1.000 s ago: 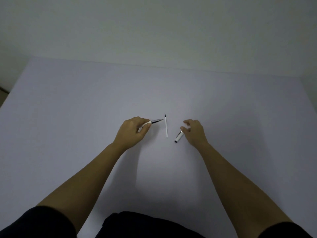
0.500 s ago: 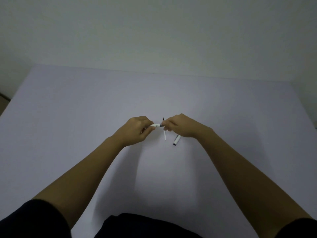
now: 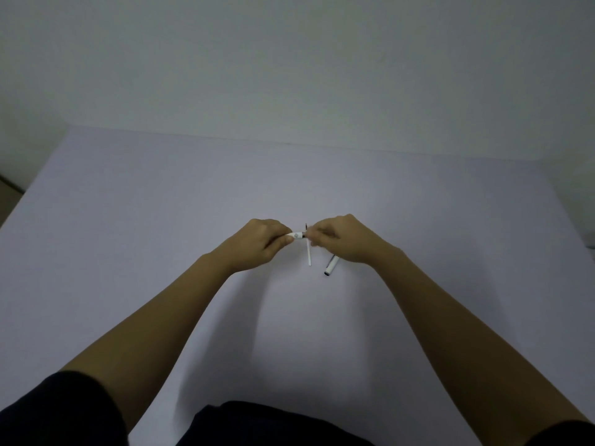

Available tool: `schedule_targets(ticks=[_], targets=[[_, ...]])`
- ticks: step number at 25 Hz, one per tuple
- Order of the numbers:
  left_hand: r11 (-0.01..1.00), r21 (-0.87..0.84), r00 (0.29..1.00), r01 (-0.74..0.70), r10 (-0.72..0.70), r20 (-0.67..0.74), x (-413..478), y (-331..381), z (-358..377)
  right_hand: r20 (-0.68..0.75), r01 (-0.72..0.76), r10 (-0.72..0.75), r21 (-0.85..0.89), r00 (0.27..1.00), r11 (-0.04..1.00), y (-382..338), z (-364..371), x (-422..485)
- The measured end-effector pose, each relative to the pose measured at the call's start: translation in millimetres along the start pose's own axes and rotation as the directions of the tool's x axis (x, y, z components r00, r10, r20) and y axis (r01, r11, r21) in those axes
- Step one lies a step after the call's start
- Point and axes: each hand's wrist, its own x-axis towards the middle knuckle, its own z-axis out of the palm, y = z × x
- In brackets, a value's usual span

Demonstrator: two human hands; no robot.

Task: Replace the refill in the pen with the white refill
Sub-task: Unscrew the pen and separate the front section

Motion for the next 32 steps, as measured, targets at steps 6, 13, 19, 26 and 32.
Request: schedule_targets(ticks=[6,13,19,26,32], targets=[[1.0,-0.012,0.999,-0.012,0.012,-0.046,-0.5,5.9,-7.9,-0.164,0.146,-0.134,0.064,0.977,0.987,-2.9,-5.1,-5.7],[0.999,0.013,0.998,-0.03,0.031,-0.063,-4.8,4.5,-10.8,-0.198,0.163,-0.147,0.068,0.969,0.984,-4.0,-6.6,-9.0],[0.998,0.036,0.997,-0.043,0.046,-0.06,-7.7,6.3,-14.7,-0.129,0.046,-0.034,0.084,0.991,0.995,-7.2,-4.3,-9.5],[0.998,0.034,0.993,-0.052,0.056,-0.105,-6.8,13.3,-18.5,-0.172,0.1,-0.082,0.098,0.982,0.99,-13.4,-8.4,-12.8],[0.998,0.03,0.992,-0.048,0.051,-0.114,-8.8,15.1,-18.5,-0.237,0.205,-0.179,0.091,0.955,0.975,-18.9,-10.5,-12.4]])
